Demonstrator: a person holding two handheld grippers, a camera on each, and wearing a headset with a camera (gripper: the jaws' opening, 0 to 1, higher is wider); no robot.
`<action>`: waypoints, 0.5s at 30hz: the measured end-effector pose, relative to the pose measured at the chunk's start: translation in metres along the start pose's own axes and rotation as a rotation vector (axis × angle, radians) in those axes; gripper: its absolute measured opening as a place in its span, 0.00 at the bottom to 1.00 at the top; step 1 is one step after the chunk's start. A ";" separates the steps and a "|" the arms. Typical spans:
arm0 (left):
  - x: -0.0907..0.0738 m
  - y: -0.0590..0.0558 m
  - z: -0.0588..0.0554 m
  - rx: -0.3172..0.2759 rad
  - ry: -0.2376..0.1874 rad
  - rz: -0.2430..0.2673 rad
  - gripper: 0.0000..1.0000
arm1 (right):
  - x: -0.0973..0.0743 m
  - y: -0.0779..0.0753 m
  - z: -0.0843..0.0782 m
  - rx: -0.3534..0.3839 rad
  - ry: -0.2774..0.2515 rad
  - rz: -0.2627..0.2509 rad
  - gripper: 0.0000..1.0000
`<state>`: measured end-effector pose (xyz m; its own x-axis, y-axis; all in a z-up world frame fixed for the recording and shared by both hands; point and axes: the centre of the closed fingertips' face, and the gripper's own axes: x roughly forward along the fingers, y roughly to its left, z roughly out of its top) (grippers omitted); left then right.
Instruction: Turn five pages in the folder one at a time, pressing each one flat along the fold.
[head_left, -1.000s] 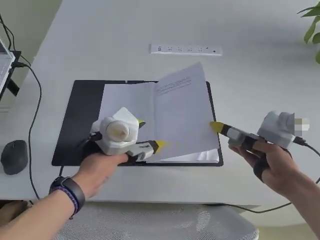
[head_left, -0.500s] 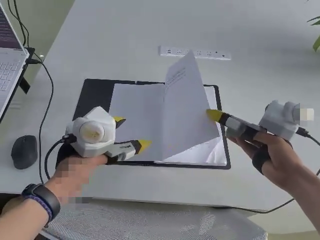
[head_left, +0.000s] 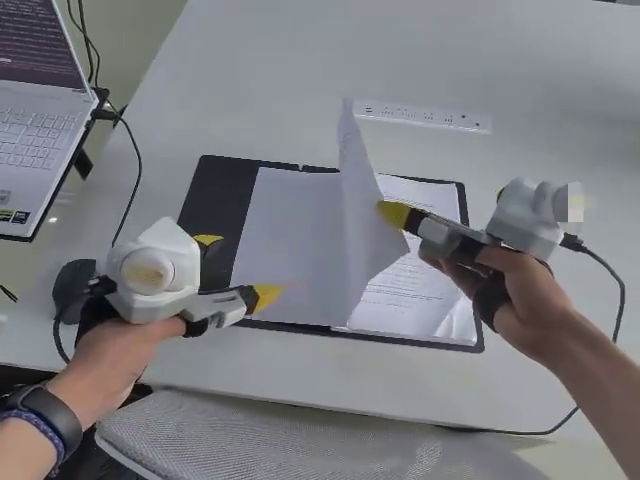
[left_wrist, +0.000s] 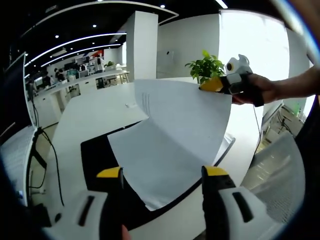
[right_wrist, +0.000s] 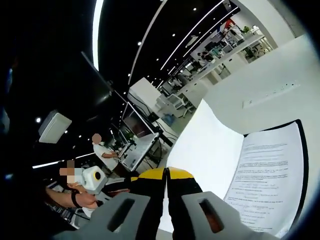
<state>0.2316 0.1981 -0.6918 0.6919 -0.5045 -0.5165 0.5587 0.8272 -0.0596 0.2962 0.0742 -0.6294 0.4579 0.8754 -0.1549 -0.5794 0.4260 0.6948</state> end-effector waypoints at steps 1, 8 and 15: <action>-0.002 0.001 0.000 -0.005 -0.002 0.002 0.62 | 0.004 0.002 -0.001 0.000 0.006 0.006 0.00; -0.012 0.010 0.001 -0.025 -0.017 0.027 0.62 | 0.036 0.010 -0.013 -0.003 0.054 0.035 0.00; -0.016 0.015 -0.002 -0.033 -0.021 0.033 0.62 | 0.060 0.008 -0.027 0.024 0.090 0.040 0.00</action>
<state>0.2282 0.2185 -0.6859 0.7195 -0.4814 -0.5007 0.5201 0.8512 -0.0710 0.3009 0.1367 -0.6517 0.3712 0.9092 -0.1885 -0.5792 0.3854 0.7183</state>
